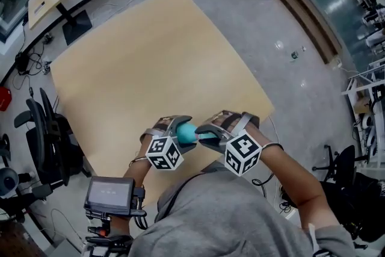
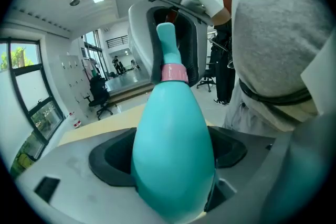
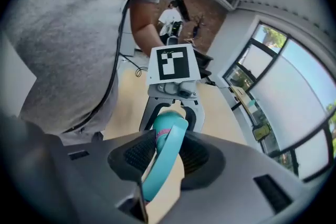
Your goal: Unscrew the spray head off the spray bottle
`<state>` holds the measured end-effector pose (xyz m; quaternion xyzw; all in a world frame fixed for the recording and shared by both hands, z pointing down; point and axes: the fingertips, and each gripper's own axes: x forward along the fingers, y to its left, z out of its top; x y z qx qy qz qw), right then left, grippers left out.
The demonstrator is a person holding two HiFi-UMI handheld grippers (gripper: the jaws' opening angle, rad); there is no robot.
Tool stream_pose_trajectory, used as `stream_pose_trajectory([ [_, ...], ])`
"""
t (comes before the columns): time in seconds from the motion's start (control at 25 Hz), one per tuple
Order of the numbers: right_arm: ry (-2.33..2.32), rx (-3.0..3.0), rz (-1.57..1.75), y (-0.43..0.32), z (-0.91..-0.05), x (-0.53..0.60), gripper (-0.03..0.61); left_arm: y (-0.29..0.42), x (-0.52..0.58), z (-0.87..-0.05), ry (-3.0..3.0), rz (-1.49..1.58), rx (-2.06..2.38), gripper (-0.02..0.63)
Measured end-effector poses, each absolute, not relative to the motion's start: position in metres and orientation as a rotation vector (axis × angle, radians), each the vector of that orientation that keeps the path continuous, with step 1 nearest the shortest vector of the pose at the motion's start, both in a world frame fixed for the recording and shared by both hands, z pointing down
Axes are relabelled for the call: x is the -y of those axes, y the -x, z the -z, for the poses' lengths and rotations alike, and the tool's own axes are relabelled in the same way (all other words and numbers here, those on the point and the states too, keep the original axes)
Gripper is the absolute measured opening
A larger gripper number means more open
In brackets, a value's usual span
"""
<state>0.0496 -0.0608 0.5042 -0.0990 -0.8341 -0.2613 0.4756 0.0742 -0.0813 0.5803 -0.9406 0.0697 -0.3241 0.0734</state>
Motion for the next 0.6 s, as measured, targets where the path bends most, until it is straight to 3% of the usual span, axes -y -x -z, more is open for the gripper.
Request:
stream_pose_trajectory([
  [0.2,0.093,2.131,0.540,-0.047,-0.497,0.079,0.138,-0.072,0.101,-0.577,2.880,0.974,-0.412,0.402],
  [0.24,-0.020,2.219,0.441,-0.045,-0.488,0.089,0.157,-0.068,0.111,-0.577,2.896,0.974,-0.505,0.402],
  [0.28,-0.157,2.317,0.324,-0.044,-0.477,0.102,0.235,-0.063,0.122,-0.578,2.906,0.978,-0.609,0.402],
  [0.32,-0.309,2.413,0.182,-0.047,-0.466,0.116,0.268,-0.054,0.134,-0.580,2.907,0.989,-0.716,0.402],
  [0.52,-0.858,2.682,-0.895,-0.072,-0.438,0.159,0.275,-0.011,0.175,-0.580,2.844,0.990,-1.120,0.402],
  [0.6,-0.916,2.683,-1.139,-0.071,-0.438,0.157,0.275,-0.007,0.180,-0.576,2.760,1.016,-1.171,0.402],
])
